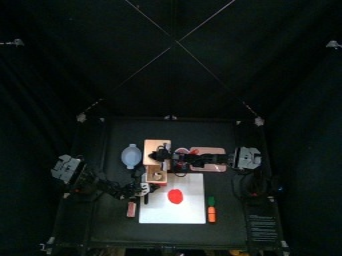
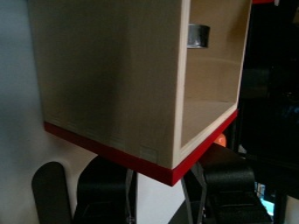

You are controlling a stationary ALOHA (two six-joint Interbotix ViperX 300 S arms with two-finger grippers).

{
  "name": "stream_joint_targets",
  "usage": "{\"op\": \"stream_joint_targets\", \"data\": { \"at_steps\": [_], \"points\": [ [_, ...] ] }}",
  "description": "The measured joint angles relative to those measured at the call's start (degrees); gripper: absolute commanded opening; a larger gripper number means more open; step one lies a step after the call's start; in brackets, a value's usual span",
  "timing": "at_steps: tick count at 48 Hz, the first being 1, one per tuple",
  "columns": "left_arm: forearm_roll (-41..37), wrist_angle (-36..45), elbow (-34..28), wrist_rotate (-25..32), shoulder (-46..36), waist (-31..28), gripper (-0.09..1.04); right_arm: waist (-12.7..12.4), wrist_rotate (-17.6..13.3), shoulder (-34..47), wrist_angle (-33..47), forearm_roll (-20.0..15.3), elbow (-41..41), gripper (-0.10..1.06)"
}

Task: Get the cutter from the drawer then cut the dough then place the extra dough in the bowl
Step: Place the cutter on the board

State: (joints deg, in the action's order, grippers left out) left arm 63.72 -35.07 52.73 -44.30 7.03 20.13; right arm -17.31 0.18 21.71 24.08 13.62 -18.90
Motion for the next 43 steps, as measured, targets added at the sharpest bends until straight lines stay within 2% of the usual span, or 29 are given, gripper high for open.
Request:
{"op": "stream_joint_targets", "data": {
  "at_steps": [10, 16, 28, 38, 43],
  "points": [
    [-1.5, 0.3, 0.1, -0.1, 0.1, 0.0, 0.80, 0.0, 0.0, 0.0, 0.0, 0.0, 0.0, 0.06],
    [-1.6, 0.2, 0.2, -0.1, 0.2, 0.0, 0.85, 0.0, 0.0, 0.1, 0.0, 0.1, 0.0, 0.06],
    [-2.2, 0.1, 0.6, 0.0, -1.3, 0.5, 0.85, 0.0, 0.0, 0.1, 0.0, 0.1, 0.1, 0.06],
    [-6.9, 6.2, 5.7, 0.0, -8.9, 1.8, 0.85, 0.0, 0.0, 0.1, -0.3, 0.0, 0.3, 0.06],
    [-13.4, 6.9, 9.5, 0.4, -15.4, 1.8, 0.84, 0.0, -0.1, 0.0, -1.1, 0.0, 0.6, 0.06]
  ]
}}
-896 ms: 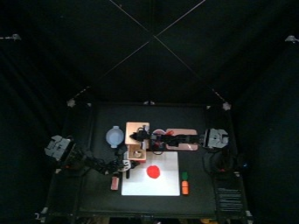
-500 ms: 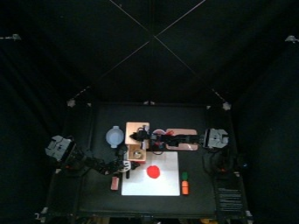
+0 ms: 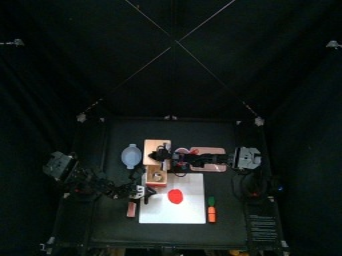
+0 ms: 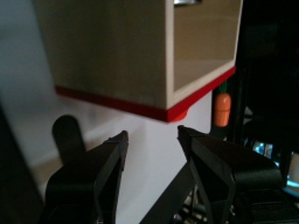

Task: Get the cutter from the drawer then cut the dough then place the extra dough in the bowl
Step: Place the cutter on the board

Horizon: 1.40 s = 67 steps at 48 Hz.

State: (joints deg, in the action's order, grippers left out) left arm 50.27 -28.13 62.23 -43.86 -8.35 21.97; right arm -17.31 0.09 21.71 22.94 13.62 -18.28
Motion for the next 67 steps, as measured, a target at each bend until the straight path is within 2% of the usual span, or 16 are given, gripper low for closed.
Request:
{"op": "stream_joint_targets", "data": {
  "at_steps": [8, 16, 20, 26, 30, 33, 44, 60, 63, 67],
  "points": [
    [-14.3, -5.3, 5.3, 5.2, -9.2, -2.4, 0.84, 1.7, -0.6, -2.1, -4.7, -0.4, 0.0, 0.08],
    [-26.5, -12.6, 7.3, 16.4, -16.3, -11.6, 0.84, 5.4, -0.7, -6.2, -6.3, -3.6, -0.1, 0.19],
    [-31.6, -14.2, 7.9, 22.8, -20.2, -16.2, 0.83, 7.6, -0.7, -8.6, -8.4, -6.2, -0.4, 0.31],
    [-37.4, -14.8, 9.8, 31.3, -26.4, -21.2, 0.83, 10.2, -0.7, -11.3, -14.6, -10.8, -1.1, 0.59],
    [-40.1, -14.9, 11.2, 34.9, -29.3, -22.1, 0.83, 11.0, -0.8, -11.9, -20.0, -13.5, -1.1, 0.77],
    [-42.3, -14.9, 11.8, 36.6, -30.6, -22.2, 0.83, 11.1, -0.9, -11.9, -23.6, -14.8, -1.0, 0.85],
    [-45.4, -14.8, 12.0, 37.2, -31.1, -22.9, 0.83, 11.0, -0.6, -9.2, -31.9, -14.9, 1.8, 0.86],
    [-46.2, -14.9, 12.4, 37.1, -31.1, -23.7, 0.83, 10.8, -0.7, -4.8, -33.6, -10.9, 2.5, 0.84],
    [-46.2, -14.8, 12.7, 37.1, -31.1, -23.7, 0.83, 10.8, -0.7, -4.5, -33.5, -10.5, 2.5, 0.81],
    [-46.1, -14.9, 13.1, 37.1, -31.1, -23.7, 0.83, 10.8, -0.7, -4.4, -33.6, -9.9, 2.7, 0.67]
  ]
}}
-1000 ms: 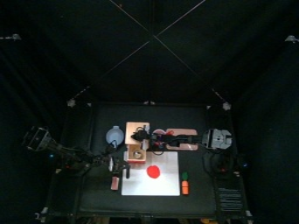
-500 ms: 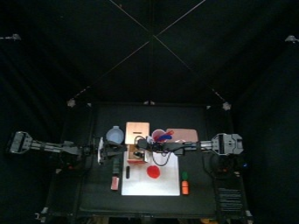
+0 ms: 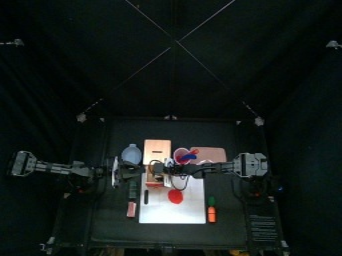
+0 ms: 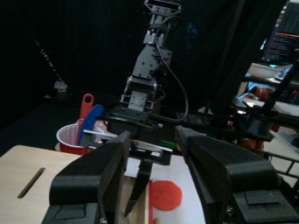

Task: Get the cutter from the drawer then cut the dough then place the extra dough in the bowl
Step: Place the cutter on the board

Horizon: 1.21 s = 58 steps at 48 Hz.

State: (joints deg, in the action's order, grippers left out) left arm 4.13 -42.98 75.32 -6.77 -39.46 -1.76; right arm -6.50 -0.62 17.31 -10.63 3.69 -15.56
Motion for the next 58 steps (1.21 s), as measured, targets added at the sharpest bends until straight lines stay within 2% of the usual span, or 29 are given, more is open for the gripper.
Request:
{"op": "stream_joint_targets", "data": {
  "at_steps": [6, 9, 17, 27, 32, 38, 44, 51, 58],
  "points": [
    [0.2, 0.0, 0.3, 0.0, 0.0, 0.0, 0.83, 0.0, 0.0, 0.0, 0.0, 0.1, 0.1, 0.46],
    [0.2, 0.0, 0.3, 0.0, 0.0, 0.0, 0.83, 0.1, 0.0, 0.1, 0.0, 0.2, 0.4, 0.40],
    [0.3, 0.0, 0.6, -0.1, 0.0, -0.3, 0.83, 0.7, 0.0, -1.9, -0.9, 1.3, 2.1, 0.39],
    [0.7, 0.1, 0.6, -0.1, 0.0, -0.3, 0.83, 2.2, -0.1, -13.1, -4.7, 1.8, -0.3, 0.39],
    [1.1, 0.1, 0.6, 0.0, 0.0, -0.3, 0.84, 3.2, 0.2, -19.6, -6.8, 1.9, -5.0, 0.39],
    [2.6, 0.2, 0.6, -0.2, 0.2, -0.5, 0.84, 5.8, -0.2, -27.9, -8.6, 2.6, -16.6, 0.39],
    [6.1, 0.4, 0.4, 0.0, 0.4, -1.9, 0.84, 8.0, -1.4, -32.4, -7.6, 1.2, -26.1, 0.39],
    [6.2, 0.5, -0.9, 0.1, 0.5, -3.2, 0.84, 8.3, -2.9, -34.5, -2.1, 0.9, -34.4, 0.39],
    [6.2, 0.5, -2.0, 0.0, 0.9, -4.0, 0.84, 8.0, -2.5, -34.5, 3.9, 3.3, -39.5, 0.40]
  ]
}}
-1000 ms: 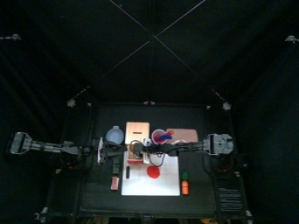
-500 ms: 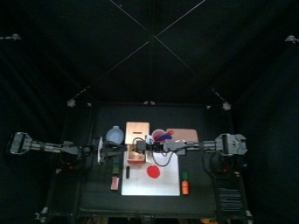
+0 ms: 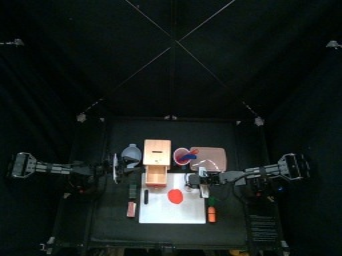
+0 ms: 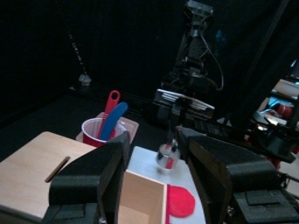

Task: Get the cutter from the drawer then cut the dough then place the extra dough in the bowl
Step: Place the cutter on the board

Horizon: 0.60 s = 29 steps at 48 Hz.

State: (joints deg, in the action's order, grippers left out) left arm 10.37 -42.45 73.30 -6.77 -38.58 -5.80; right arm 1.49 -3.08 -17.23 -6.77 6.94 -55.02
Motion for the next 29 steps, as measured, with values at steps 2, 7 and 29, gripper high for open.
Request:
{"op": "stream_joint_targets", "data": {
  "at_steps": [2, 7, 29],
  "points": [
    [0.0, 0.0, -0.4, 0.2, 0.0, -0.2, 0.84, 0.0, -0.5, 0.0, 1.2, -0.2, -0.9, 0.41],
    [0.0, 0.0, -1.1, 0.3, 0.3, -0.6, 0.84, -0.9, -0.7, 0.0, 3.5, -4.0, -1.9, 0.51],
    [0.0, 0.0, -5.1, 7.5, 5.2, -3.2, 0.83, -0.9, -0.4, -0.2, 4.1, -5.9, -0.7, 0.70]
  ]
}}
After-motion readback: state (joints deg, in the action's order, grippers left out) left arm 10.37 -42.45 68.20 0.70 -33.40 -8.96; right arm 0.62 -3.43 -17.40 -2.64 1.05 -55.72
